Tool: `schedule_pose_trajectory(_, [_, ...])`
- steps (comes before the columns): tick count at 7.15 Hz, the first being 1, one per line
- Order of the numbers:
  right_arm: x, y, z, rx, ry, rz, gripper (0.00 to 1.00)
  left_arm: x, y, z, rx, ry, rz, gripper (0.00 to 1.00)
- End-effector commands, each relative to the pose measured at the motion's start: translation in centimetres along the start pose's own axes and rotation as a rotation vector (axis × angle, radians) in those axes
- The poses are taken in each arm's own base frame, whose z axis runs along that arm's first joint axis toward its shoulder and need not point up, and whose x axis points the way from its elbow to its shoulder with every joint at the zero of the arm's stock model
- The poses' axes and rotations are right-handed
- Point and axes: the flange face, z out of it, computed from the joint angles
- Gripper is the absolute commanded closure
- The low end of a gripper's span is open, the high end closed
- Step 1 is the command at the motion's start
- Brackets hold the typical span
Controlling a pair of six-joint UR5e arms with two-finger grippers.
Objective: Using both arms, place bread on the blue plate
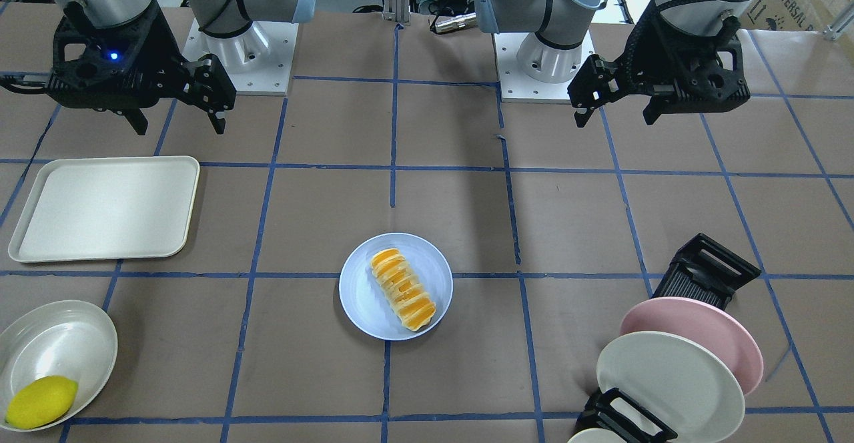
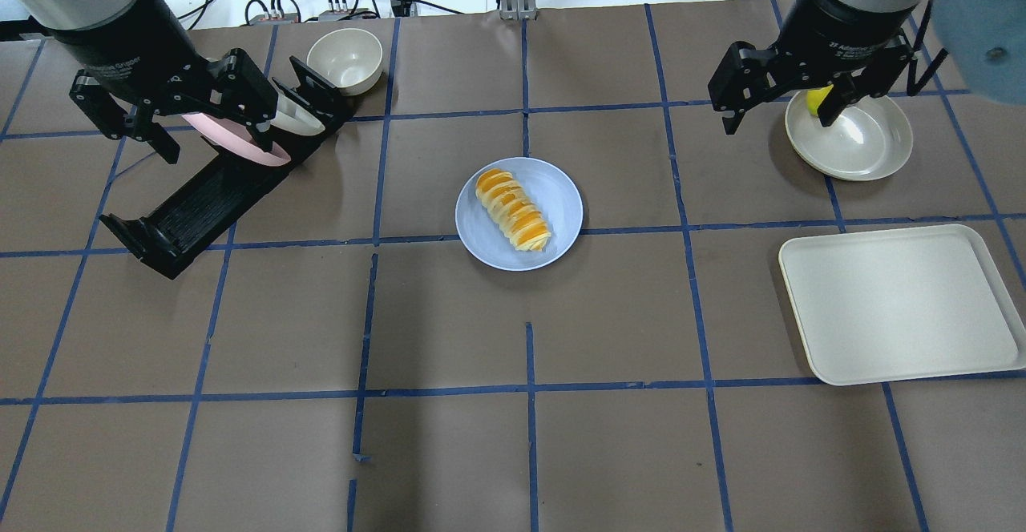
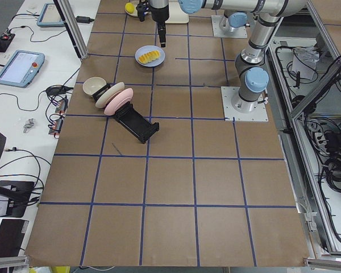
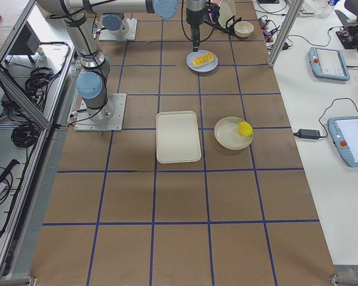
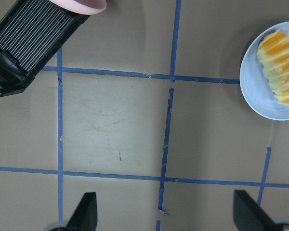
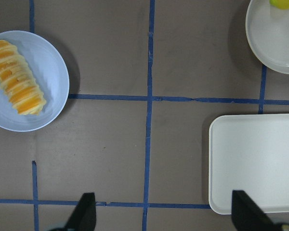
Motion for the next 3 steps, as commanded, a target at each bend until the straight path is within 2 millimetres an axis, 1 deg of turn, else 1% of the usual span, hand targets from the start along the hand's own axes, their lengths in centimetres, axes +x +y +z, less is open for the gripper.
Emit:
schedule_pose_trajectory(1, [0.0, 0.06, -0.03, -0.009, 0.0, 0.0, 0.01, 0.03, -0.29, 0.28, -0.006, 0.001, -0.001, 0.0])
schedule_pose_trajectory(3, [-0.01, 0.16, 0.42, -0.018, 0.0, 0.0, 0.01, 0.03, -0.23, 0.21, -0.005, 0.001, -0.001, 0.0])
